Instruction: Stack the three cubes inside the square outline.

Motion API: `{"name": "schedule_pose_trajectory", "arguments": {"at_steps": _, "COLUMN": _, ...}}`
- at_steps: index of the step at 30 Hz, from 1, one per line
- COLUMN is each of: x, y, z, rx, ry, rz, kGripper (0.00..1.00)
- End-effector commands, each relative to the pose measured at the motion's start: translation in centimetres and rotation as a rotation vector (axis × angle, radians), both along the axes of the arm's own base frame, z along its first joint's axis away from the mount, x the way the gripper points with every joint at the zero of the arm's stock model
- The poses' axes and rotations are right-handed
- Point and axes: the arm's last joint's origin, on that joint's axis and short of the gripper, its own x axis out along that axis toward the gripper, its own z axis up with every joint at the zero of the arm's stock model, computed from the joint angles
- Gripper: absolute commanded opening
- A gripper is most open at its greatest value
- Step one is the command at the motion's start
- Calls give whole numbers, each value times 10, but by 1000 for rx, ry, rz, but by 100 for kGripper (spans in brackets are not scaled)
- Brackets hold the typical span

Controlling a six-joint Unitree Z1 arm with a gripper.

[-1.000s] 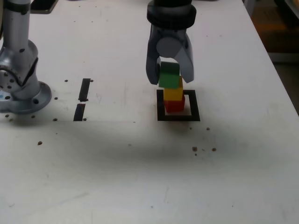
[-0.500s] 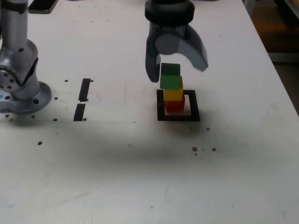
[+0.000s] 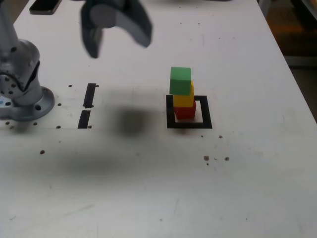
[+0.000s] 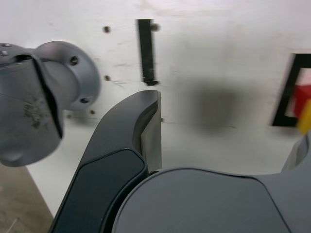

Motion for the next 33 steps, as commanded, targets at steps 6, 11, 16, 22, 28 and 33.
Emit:
{"name": "schedule_pose_trajectory", "arguments": {"at_steps": 6, "x": -16, "y": 2, "z": -31, "rx": -11, "ry": 59, "rz": 15, "kGripper": 100}}
{"name": "schedule_pose_trajectory", "arguments": {"at_steps": 11, "x": -15, "y": 1, "z": -53, "rx": -29, "ry": 43, "rz": -9, "kGripper": 99}}
{"name": "schedule_pose_trajectory", "arguments": {"at_steps": 16, "x": -11, "y": 0, "z": -77, "rx": -57, "ry": -19, "rz": -70, "kGripper": 99}}
{"name": "schedule_pose_trajectory", "arguments": {"at_steps": 22, "x": -9, "y": 0, "z": -94, "rx": -64, "ry": -87, "rz": -131, "kGripper": 99}}
{"name": "schedule_pose_trajectory", "arguments": {"at_steps": 28, "x": -14, "y": 0, "z": -106, "rx": -65, "ry": -99, "rz": -147, "kGripper": 99}}
{"name": "schedule_pose_trajectory", "arguments": {"at_steps": 33, "x": -17, "y": 0, "z": -111, "rx": -72, "ry": -102, "rz": -147, "kGripper": 99}}
